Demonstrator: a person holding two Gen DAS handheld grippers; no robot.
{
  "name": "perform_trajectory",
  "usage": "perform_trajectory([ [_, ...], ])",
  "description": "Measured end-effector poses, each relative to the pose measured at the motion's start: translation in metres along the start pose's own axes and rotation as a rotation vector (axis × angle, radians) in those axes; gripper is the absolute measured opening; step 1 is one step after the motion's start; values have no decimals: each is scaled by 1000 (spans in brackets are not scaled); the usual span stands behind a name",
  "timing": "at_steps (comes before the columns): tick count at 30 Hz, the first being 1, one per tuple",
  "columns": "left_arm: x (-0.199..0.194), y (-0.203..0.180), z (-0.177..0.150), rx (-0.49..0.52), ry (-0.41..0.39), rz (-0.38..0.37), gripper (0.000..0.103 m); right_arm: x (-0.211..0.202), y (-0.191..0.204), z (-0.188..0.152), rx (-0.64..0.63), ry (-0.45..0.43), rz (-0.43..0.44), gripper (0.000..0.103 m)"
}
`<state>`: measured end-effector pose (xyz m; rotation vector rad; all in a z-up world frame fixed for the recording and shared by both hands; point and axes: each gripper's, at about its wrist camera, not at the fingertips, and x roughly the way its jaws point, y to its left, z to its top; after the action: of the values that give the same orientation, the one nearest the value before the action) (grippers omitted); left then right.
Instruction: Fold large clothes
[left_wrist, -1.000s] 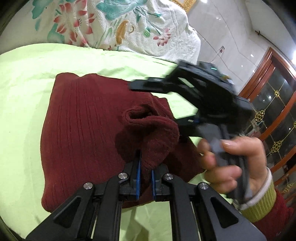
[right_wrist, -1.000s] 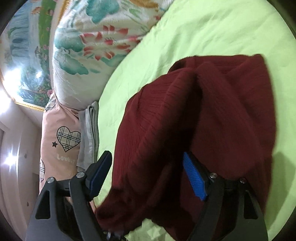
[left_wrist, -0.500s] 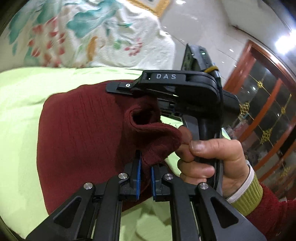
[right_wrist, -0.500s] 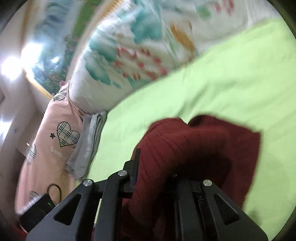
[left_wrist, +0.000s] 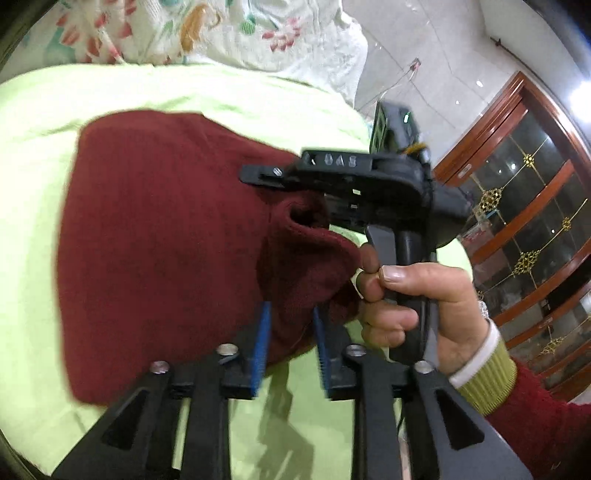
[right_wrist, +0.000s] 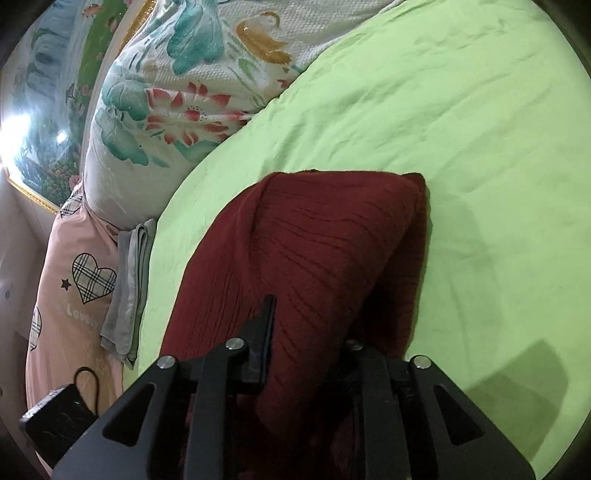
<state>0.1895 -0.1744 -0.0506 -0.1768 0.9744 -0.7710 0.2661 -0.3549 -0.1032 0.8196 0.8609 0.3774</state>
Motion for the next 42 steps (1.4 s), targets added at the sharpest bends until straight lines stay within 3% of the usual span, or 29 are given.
perform_trajectory([
  [2, -22, 9, 0, -24, -35, 23, 60, -9, 4, -2, -8, -19, -28, 31],
  [3, -31, 15, 1, -40, -54, 28, 66, -15, 5, -4, -15, -31, -40, 39],
  [4, -41, 25, 3, -60, -77, 34, 70, -23, 6, -6, -21, -47, -40, 42],
  [6, -53, 40, 4, -95, -99, 55, 70, -35, 10, -11, -32, -78, -49, 59],
  [8, -59, 57, 7, -133, -105, 71, 71, -43, 11, -16, -49, -93, -68, 65],
  [13, -52, 94, 17, -238, -80, 65, 71, -43, 10, -22, -45, -56, -58, 66],
  [17, -45, 105, 21, -281, -63, 36, 78, -39, 8, -26, -45, -31, -71, 71],
  [22, -21, 125, 38, -324, -5, 44, 79, -31, 5, -24, -58, 3, -96, 74],
  [25, -3, 142, 49, -367, 37, -8, 87, -27, 3, -20, -51, 27, -65, 74],
  [26, 8, 148, 53, -386, 73, -23, 93, -25, 0, -19, -39, 38, -47, 74],
  [29, 45, 166, 57, -446, 198, -81, 96, -16, -9, -16, -8, 66, -23, 76],
  [32, 53, 163, 58, -416, 167, -90, 90, -9, -14, -16, 0, 66, 30, 77],
  [34, 51, 158, 56, -382, 153, -69, 84, -6, -13, -15, -6, 74, 39, 73],
  [35, 50, 157, 57, -375, 138, -63, 81, -3, -12, -15, -9, 90, 37, 53],
  [36, 47, 156, 55, -372, 124, -60, 77, 3, -12, -16, 10, 123, 51, 40],
  [42, 6, 146, 49, -345, 35, -39, 60, -3, 27, -24, -55, 69, 48, 31],
])
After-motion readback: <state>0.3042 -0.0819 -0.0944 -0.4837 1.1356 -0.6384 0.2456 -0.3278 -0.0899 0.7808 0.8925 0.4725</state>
